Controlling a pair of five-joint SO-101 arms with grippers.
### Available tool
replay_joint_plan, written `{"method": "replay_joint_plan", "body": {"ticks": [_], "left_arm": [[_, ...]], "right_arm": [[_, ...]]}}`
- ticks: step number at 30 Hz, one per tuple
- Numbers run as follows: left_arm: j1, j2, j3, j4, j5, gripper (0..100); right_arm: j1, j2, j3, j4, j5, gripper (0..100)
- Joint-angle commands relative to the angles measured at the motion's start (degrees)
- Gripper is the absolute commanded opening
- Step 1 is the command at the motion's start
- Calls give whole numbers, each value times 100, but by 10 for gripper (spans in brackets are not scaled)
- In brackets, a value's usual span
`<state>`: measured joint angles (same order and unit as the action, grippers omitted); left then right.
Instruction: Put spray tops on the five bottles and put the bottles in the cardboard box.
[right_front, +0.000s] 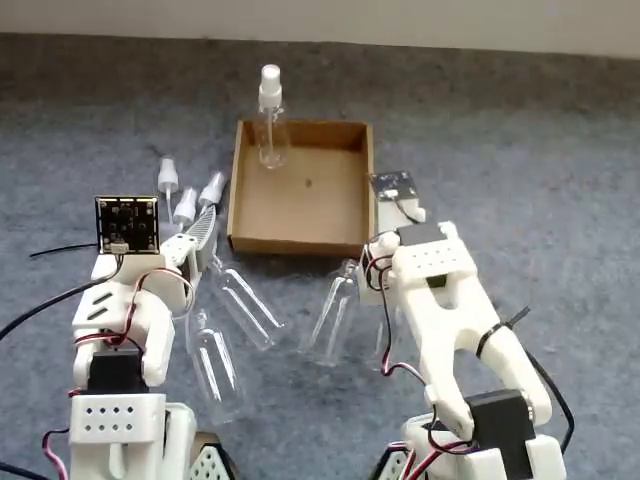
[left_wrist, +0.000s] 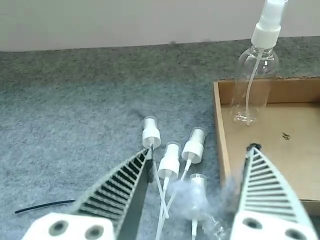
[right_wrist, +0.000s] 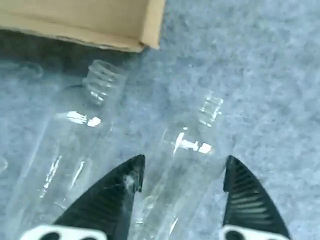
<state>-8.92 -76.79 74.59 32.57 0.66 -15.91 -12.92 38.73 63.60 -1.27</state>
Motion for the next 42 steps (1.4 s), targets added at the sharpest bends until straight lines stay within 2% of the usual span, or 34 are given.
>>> {"method": "replay_joint_plan", "body": {"ticks": [1, 5, 9, 12, 17, 22, 28, 32, 34, 42], "left_arm": [[-75, 31, -31, -105, -9, 262], [-75, 31, -31, -105, -9, 262], [-75, 31, -31, -97, -9, 262], [-75, 31, -31, -88, -9, 262], [-75, 31, -31, -79, -9, 262], [-75, 31, -31, -79, 0, 262], [-75, 31, -31, -79, 0, 262], [-75, 31, -31, -79, 0, 262], [-75, 31, -31, -79, 0, 262], [-75, 22, -40, -79, 0, 262]], "right_arm": [[57, -180, -4, -92, -70, 217], [119, -163, 22, -409, -35, 196], [593, -171, 163, -541, 9, 70], [1068, -171, 119, -532, 431, 18], [1727, 40, -611, -488, 888, 17], [2000, 1218, -2053, -48, 1178, 17], [1974, 2695, -4066, 1007, 1319, 24], [1815, 3125, -4945, 1437, 1327, 115], [1657, 3231, -5218, 1604, 1327, 155], [1341, 3275, -5420, 1701, 1301, 163]]}}
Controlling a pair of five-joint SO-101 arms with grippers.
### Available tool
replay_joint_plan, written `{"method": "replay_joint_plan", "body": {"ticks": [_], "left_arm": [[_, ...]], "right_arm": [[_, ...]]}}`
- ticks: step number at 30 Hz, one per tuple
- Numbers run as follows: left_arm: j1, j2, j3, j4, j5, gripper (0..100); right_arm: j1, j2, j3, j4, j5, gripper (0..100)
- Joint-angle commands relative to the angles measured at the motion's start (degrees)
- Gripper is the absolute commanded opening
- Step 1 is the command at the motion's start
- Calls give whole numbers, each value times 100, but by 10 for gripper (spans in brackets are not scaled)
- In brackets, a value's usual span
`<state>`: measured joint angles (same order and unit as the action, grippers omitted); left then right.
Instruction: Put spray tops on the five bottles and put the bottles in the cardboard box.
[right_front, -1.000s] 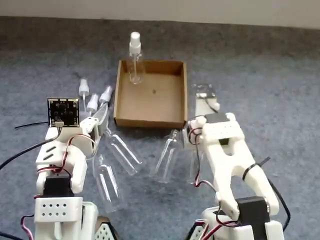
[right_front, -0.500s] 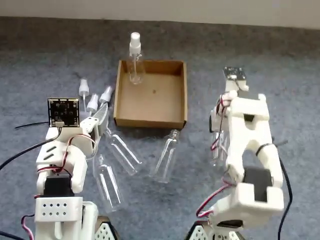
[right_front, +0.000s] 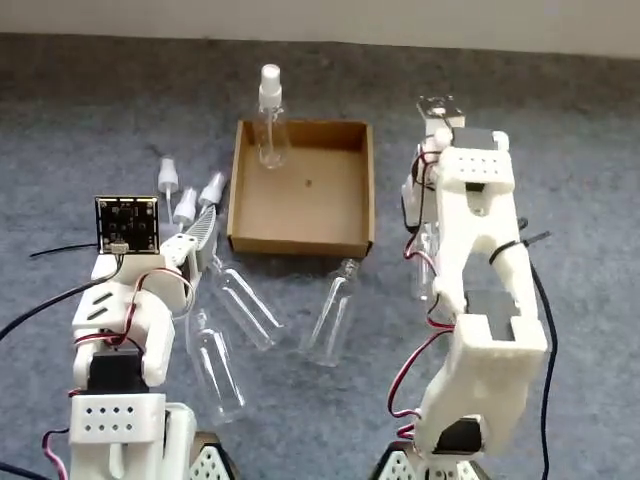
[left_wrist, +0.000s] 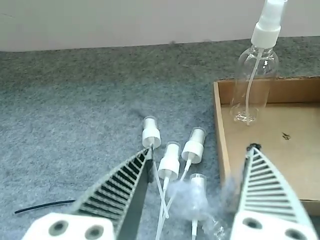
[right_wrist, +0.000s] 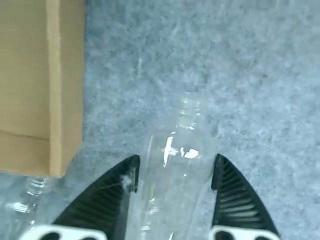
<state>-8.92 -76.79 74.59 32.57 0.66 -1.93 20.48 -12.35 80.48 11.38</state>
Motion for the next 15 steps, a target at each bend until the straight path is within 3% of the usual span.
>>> {"method": "replay_joint_plan", "body": {"ticks": [1, 7, 15], "left_arm": [[-75, 22, -40, -70, 0, 262], [-75, 13, -40, -70, 0, 262], [-75, 4, -40, -70, 0, 262]], "right_arm": [[-57, -66, -312, 13, 53, 164], [-57, -48, -268, 4, 70, 220], [-251, -66, -224, 4, 35, 224]]}}
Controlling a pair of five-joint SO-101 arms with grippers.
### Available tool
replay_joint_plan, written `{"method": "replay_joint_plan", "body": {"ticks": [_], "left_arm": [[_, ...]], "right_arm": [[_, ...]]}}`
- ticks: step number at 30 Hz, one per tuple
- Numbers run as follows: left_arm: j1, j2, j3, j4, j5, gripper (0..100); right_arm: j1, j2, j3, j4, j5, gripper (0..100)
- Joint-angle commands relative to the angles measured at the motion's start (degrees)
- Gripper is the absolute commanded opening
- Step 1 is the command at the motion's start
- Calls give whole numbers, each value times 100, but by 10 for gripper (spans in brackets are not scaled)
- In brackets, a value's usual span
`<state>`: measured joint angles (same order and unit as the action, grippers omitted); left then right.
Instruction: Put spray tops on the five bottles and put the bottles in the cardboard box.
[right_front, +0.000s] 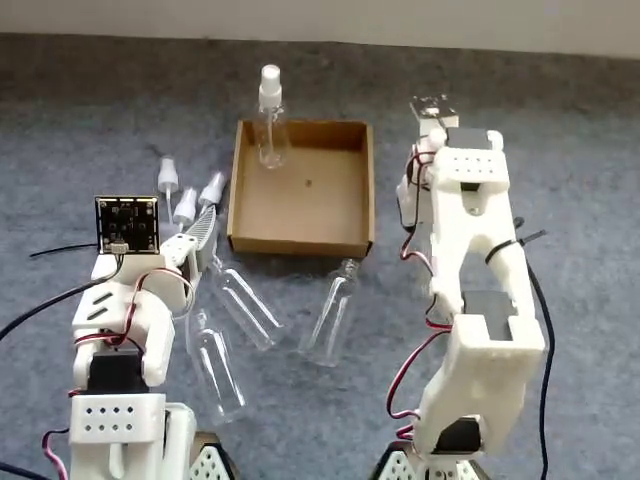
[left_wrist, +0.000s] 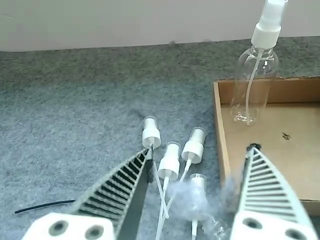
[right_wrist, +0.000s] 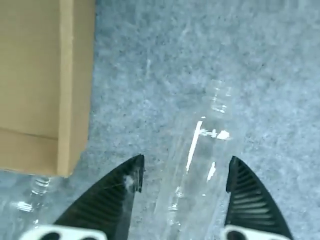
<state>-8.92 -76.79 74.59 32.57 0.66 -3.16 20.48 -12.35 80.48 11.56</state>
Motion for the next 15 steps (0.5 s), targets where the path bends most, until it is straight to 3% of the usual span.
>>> {"method": "replay_joint_plan", "body": {"ticks": [1, 6, 15], "left_arm": [[-75, 4, -40, -70, 0, 262], [-75, 4, -40, -70, 0, 262], [-75, 4, -40, -70, 0, 262]], "right_arm": [[-154, -66, -224, 4, 18, 224], [-66, -66, -242, -268, -387, 225], [48, -40, -233, -541, -114, 225]]}}
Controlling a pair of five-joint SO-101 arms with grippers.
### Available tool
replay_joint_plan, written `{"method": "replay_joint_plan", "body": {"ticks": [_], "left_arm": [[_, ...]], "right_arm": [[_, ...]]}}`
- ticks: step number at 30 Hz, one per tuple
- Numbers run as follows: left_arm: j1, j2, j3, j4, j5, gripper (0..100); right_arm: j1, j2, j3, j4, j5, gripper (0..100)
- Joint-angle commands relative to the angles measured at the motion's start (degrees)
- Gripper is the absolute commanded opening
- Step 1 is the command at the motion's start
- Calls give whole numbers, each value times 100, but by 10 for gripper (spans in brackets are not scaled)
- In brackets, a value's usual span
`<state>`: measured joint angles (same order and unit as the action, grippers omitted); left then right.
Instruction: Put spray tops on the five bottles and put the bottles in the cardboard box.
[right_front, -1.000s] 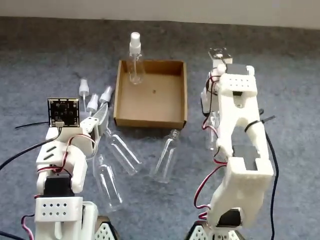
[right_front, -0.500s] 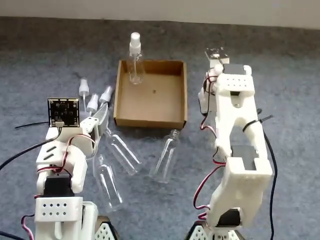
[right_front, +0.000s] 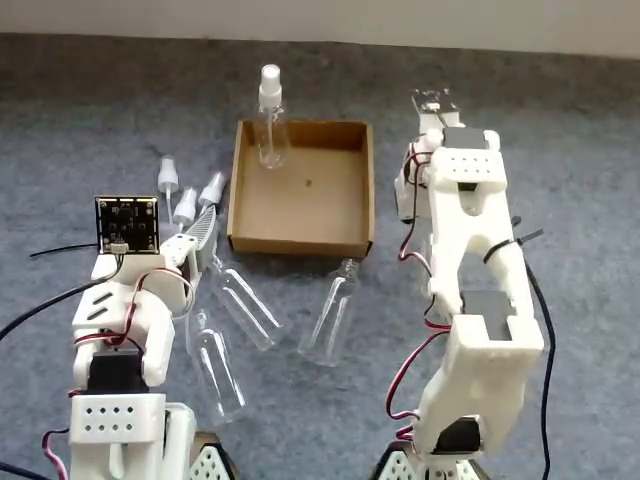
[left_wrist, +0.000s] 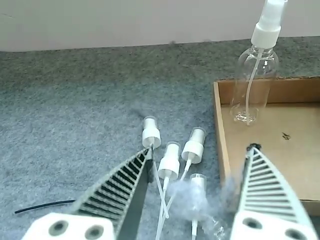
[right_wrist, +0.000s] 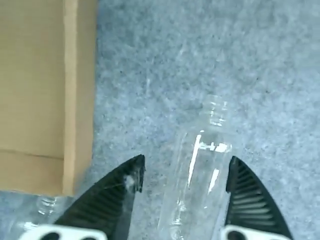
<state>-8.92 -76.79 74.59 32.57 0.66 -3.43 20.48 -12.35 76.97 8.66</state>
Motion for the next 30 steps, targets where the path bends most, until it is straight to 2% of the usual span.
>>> {"method": "replay_joint_plan", "body": {"ticks": [1, 8, 19, 21, 23, 30], "left_arm": [[-75, 4, -40, -70, 0, 262], [-75, 22, -40, -70, 0, 262], [-75, 22, -40, -70, 0, 262], [-75, 22, -40, -79, 0, 262], [-75, 22, -31, -88, 0, 262], [-75, 22, -31, -88, 0, 262]], "right_arm": [[84, -40, -233, -233, 185, 225], [189, 629, -725, -180, 193, 225], [259, 2079, -2774, 822, 237, 224], [242, 2264, -3029, 1182, 448, 224], [163, 2360, -3319, 1596, 721, 224], [119, 2413, -4066, 2158, 765, 224]]}}
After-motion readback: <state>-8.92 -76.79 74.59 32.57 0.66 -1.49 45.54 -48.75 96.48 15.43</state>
